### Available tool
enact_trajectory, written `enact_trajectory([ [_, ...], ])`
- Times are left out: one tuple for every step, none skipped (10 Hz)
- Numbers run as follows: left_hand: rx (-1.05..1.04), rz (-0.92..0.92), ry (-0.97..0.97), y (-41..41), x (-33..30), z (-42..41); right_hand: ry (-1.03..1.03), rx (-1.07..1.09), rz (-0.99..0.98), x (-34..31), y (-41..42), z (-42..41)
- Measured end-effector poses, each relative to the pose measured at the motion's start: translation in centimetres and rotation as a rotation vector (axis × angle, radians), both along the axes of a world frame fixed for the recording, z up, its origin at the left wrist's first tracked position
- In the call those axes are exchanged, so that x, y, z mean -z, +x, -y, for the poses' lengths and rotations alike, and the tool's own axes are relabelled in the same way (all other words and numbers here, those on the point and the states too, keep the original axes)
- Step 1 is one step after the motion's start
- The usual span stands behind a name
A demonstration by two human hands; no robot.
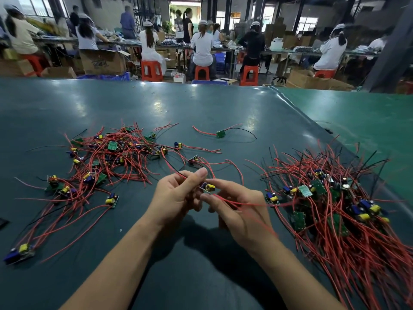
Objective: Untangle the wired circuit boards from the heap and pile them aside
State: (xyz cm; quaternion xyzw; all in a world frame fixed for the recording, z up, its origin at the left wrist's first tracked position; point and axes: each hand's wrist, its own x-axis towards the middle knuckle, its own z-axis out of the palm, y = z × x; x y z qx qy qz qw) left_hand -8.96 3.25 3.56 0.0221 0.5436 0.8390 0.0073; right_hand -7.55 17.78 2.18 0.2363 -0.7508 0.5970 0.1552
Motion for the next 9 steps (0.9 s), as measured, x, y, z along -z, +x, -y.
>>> enact_trajectory([
  [-0.126,0.015,-0.051,-0.4,0.4,-0.1,0.077,0.176,-0.191,0.1,-0.1,-0.1],
  [-0.404,0.063,0.019,-1.5,0.7,1.0,0.064,0.332,-0.311,0.0,-0.3,-0.4],
  [-0.61,0.133,0.132,-2.4,0.9,3.0,-0.177,0.491,-0.288,-0.8,-0.3,-0.7],
  [-0.673,0.141,0.05,-2.3,1.5,3.2,-0.724,0.544,-0.025,-2.1,-0.4,-1.7],
  [-0.636,0.092,-0.056,-2.1,1.9,2.1,-0.954,0.593,0.198,-2.4,-1.1,-2.7],
  [-0.604,0.059,-0.147,-2.1,2.2,1.9,-1.006,0.579,0.4,-1.4,-1.8,-2.5],
  [-0.596,0.037,-0.169,-2.1,2.3,2.0,-1.091,0.551,0.499,-1.3,-1.9,-2.6],
  [-0.597,0.029,-0.157,-2.4,2.7,2.2,-1.153,0.536,0.512,-1.3,-1.7,-2.9],
  [-0.598,0.024,-0.179,-2.2,2.6,2.1,-1.068,0.483,0.627,-1.1,-1.2,-1.8],
])
